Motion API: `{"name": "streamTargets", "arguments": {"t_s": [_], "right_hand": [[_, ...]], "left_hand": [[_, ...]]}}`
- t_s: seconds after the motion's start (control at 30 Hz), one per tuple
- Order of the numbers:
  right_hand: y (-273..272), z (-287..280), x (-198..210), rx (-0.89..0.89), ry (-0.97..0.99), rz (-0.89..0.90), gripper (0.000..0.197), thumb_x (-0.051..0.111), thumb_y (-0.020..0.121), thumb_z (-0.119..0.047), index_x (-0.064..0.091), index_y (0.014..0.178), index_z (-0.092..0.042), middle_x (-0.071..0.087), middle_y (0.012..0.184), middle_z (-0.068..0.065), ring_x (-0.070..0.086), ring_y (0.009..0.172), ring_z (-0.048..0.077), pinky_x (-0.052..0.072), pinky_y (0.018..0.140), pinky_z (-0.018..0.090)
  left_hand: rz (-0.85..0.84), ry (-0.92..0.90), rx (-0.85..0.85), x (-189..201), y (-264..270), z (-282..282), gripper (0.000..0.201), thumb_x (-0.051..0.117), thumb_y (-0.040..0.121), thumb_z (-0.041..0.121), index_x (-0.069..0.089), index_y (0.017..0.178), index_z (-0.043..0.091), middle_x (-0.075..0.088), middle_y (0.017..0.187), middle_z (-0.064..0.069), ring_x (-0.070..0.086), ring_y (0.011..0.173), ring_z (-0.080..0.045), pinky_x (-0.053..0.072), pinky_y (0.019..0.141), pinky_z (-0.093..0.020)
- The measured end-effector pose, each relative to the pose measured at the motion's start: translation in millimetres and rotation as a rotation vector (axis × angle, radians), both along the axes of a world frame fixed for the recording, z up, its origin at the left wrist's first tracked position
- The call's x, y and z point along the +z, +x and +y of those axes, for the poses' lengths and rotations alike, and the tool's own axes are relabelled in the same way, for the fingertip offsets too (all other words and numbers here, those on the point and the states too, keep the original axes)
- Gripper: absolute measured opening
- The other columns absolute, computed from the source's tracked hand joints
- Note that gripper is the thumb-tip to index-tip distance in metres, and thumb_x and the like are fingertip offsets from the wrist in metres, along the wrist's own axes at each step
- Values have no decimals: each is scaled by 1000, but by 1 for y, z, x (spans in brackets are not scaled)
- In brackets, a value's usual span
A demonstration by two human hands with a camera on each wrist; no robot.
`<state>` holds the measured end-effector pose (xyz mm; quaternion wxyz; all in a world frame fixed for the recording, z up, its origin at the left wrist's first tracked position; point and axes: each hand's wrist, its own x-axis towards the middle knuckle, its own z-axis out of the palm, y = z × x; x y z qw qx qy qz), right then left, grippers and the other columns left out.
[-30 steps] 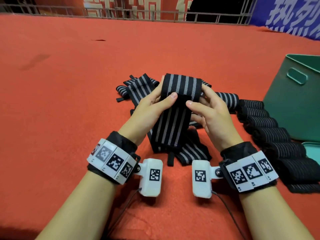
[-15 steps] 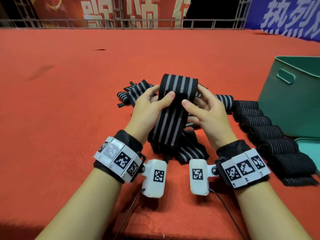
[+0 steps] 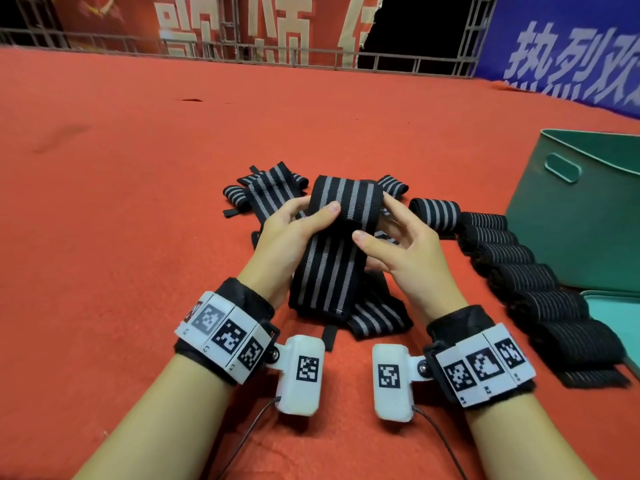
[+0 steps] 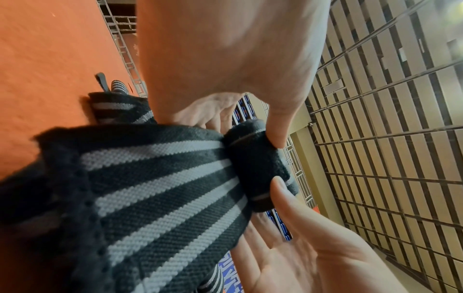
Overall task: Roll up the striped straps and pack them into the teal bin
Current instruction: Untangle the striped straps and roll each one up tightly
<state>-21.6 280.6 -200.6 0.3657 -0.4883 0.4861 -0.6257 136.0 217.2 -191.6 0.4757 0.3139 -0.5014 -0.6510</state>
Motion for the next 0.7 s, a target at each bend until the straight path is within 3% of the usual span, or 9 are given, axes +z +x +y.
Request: {"name": "streamTargets", "arguments": {"t_s": [0.1, 0.17, 0.23, 0.3, 0.37, 0.43, 0.53, 0.63, 0.7], "right_hand": [[-3, 0, 2, -6, 11, -7, 62, 72, 90, 1, 52, 145, -21, 73, 125, -1, 72, 111, 18, 56, 94, 60], [-6, 0, 5, -2, 24, -21, 58, 72, 91, 0, 55, 140, -27, 74, 122, -5, 73, 106, 16, 55, 94, 60], [-8, 1, 7, 20, 32, -17, 55, 72, 92, -5, 56, 141, -24, 73, 123, -3, 72, 111, 17, 60, 90, 55], [-8, 1, 8, 39, 24, -22, 53, 72, 93, -7, 57, 142, -21, 73, 123, 1, 72, 111, 21, 65, 77, 43], [-10, 1, 7, 42, 16, -37, 51, 71, 93, -5, 58, 140, -19, 74, 122, 2, 74, 107, 22, 62, 66, 32], [-12, 0, 6, 36, 11, -43, 50, 71, 93, -2, 59, 139, -18, 74, 120, 2, 74, 105, 21, 60, 64, 29], [-12, -1, 2, 19, -8, -28, 52, 72, 90, 3, 61, 136, -18, 75, 117, 0, 75, 101, 18, 60, 65, 30], [-13, -1, -2, 22, -10, 14, 55, 73, 83, 13, 65, 127, -21, 74, 114, -3, 75, 97, 17, 59, 65, 27], [-12, -2, -6, 27, -10, 73, 58, 75, 78, 18, 67, 122, -18, 74, 115, 4, 75, 93, 20, 59, 66, 29]], "left_hand": [[30, -17, -7, -1, 0, 0, 35, 73, 93, 21, 65, 126, 11, 78, 102, -1, 75, 90, -16, 57, 64, -23], [51, -29, -19, -2, -1, 1, 39, 72, 93, 19, 62, 129, 11, 78, 105, -2, 75, 95, -17, 59, 71, -26], [60, -48, -33, -3, -2, 1, 43, 73, 92, 17, 59, 132, 12, 78, 109, -5, 75, 101, -20, 60, 78, -32], [58, -58, -41, -4, -1, 1, 44, 74, 91, 15, 57, 132, 13, 77, 112, -8, 74, 104, -24, 60, 81, -35], [28, -72, -47, -3, 0, 1, 45, 74, 90, 15, 57, 132, 16, 77, 112, -9, 75, 103, -24, 60, 81, -35], [-40, -91, -51, -2, 2, 0, 45, 76, 90, 18, 59, 131, 20, 77, 111, -6, 75, 102, -23, 61, 77, -34], [-164, -74, -91, 2, 6, -2, 41, 74, 92, 31, 61, 131, 26, 78, 105, -1, 76, 79, -14, 55, 56, -24], [-246, -4, -172, 8, 5, 0, 50, 54, 95, 65, 65, 125, 26, 78, 105, 5, 73, 69, -11, 54, 56, -23], [-283, 13, -182, 7, 4, 0, 56, 43, 94, 74, 66, 108, 25, 74, 83, 12, 66, 59, -6, 48, 52, -20]]}}
